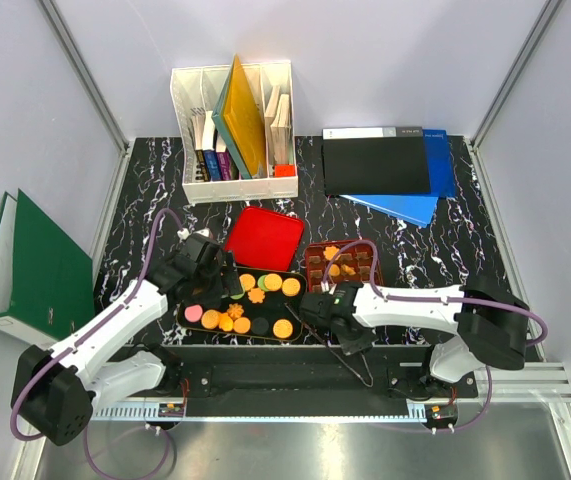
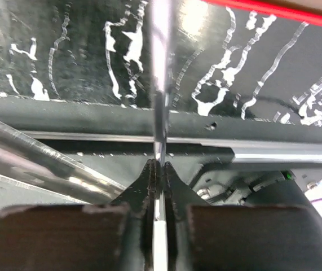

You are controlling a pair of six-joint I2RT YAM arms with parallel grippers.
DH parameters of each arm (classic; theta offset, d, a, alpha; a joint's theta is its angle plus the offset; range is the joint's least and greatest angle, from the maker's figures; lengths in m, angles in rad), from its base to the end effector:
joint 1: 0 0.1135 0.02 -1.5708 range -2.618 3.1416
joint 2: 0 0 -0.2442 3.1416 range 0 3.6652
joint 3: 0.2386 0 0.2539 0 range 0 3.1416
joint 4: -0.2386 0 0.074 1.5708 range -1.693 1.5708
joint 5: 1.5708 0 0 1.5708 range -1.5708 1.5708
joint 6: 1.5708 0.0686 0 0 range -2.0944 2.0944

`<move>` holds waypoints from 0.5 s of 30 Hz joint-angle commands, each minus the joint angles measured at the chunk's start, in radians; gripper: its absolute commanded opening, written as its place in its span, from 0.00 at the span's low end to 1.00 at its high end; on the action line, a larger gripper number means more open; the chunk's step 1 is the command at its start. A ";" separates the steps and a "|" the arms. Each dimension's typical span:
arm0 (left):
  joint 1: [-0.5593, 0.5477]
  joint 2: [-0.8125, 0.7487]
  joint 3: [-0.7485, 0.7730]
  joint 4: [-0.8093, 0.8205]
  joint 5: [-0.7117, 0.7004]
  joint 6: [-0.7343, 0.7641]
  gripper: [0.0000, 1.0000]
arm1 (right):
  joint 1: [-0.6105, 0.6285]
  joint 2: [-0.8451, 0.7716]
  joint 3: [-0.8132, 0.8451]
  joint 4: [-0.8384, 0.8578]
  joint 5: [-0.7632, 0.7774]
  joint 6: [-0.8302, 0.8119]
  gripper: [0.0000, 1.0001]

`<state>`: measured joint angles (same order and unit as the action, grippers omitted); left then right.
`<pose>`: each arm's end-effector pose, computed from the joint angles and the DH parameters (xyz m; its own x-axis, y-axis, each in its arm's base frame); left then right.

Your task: Pack the cookies

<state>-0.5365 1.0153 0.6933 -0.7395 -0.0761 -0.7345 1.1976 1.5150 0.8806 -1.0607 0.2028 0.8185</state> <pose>0.1863 -0.1047 0.1755 -0.8772 -0.2559 -0.4063 -0.1483 0.9492 -0.2775 0.0942 0.2027 0.1193 -0.9198 -0.3876 -0.0612 -0.3653 0.9028 -0.2271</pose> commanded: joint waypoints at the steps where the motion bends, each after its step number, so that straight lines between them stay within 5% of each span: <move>1: -0.006 -0.027 0.005 0.014 0.015 0.003 0.97 | -0.004 -0.056 0.093 -0.114 0.075 0.077 0.00; 11: -0.006 -0.021 0.008 0.020 0.016 0.007 0.98 | -0.048 -0.164 0.683 -0.556 0.294 0.171 0.00; 14: -0.006 -0.018 0.005 0.038 0.029 0.007 0.98 | -0.243 -0.197 0.677 -0.501 0.331 0.102 0.00; 15: -0.008 -0.015 0.005 0.046 0.039 0.007 0.98 | -0.395 -0.211 0.654 -0.458 0.311 0.020 0.00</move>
<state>-0.5369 1.0077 0.6933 -0.7387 -0.0738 -0.7341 1.0901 1.3567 1.5570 -1.2823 0.4080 0.9264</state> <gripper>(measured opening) 0.978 0.051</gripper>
